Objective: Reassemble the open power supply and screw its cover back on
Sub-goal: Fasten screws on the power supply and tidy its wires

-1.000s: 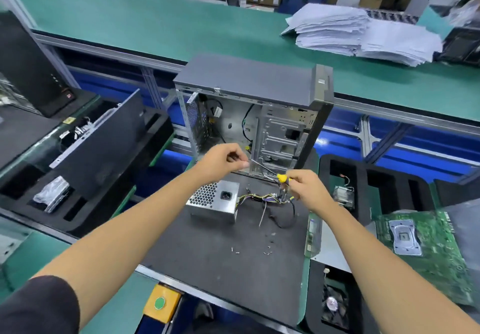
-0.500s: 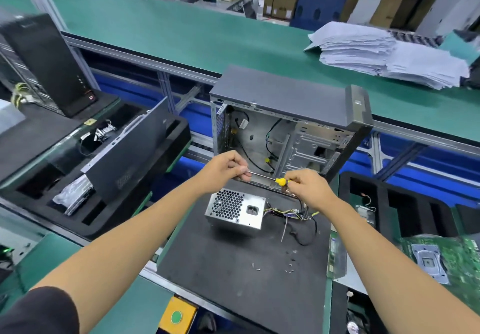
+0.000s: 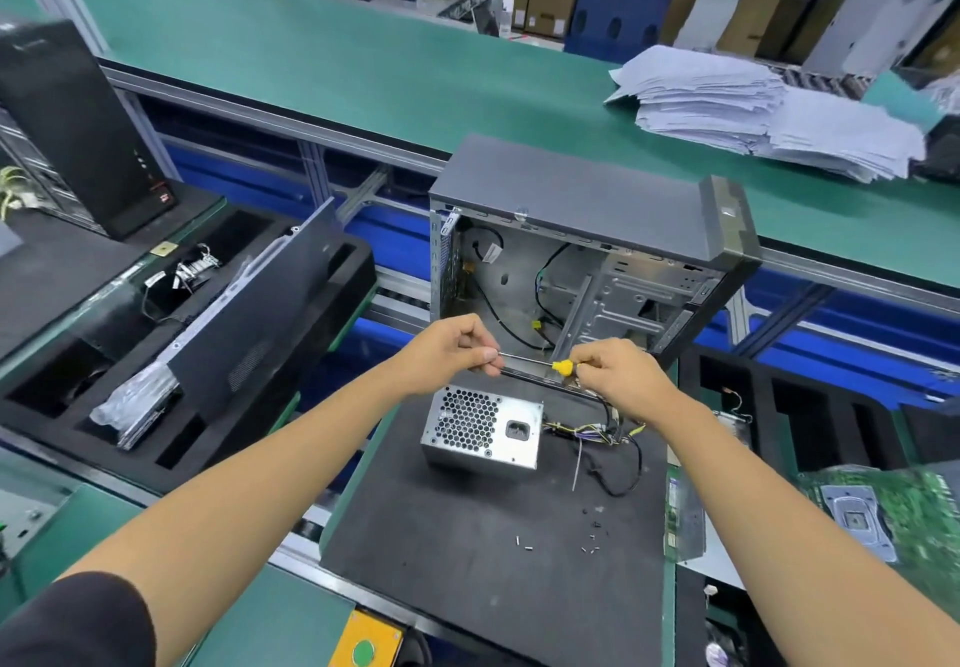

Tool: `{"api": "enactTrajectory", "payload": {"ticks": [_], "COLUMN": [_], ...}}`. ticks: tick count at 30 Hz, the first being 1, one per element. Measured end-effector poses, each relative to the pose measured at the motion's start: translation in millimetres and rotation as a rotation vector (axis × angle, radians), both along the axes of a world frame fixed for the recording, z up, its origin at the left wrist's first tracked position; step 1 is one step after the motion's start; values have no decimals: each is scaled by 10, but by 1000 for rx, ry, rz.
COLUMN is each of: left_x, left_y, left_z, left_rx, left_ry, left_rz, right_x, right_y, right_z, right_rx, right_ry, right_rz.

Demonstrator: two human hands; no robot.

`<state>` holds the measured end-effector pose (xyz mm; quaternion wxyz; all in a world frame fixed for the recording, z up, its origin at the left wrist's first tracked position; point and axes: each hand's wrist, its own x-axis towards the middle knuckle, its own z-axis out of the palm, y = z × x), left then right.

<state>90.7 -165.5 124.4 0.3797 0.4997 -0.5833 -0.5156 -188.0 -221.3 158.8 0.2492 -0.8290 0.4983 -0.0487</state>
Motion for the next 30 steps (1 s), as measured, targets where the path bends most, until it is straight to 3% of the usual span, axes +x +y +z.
{"api": "enactTrajectory", "payload": {"ticks": [3, 8, 12, 19, 25, 27, 30], "left_x": [2, 25, 31, 77, 30, 12, -7], "left_y": [-22, -66, -36, -60, -56, -54, -78], "left_z": [-36, -108, -172, -315, -254, -289, -425], "left_rx": [-69, -22, -94, -10, 78, 63, 31], "left_ry": [-48, -15, 32, 75, 40, -62, -416], "left_rz": [26, 23, 66, -5, -102, -24, 3], "right_x": [38, 109, 151, 190, 141, 99, 31], "right_y": [-6, -14, 28, 27, 20, 22, 14], "right_z": [20, 154, 177, 204, 249, 259, 300], "right_rx": [27, -134, 107, 143, 117, 115, 74], "right_ry": [7, 151, -78, -221, -184, -152, -65], "right_rz": [17, 52, -23, -96, -108, -118, -118]}}
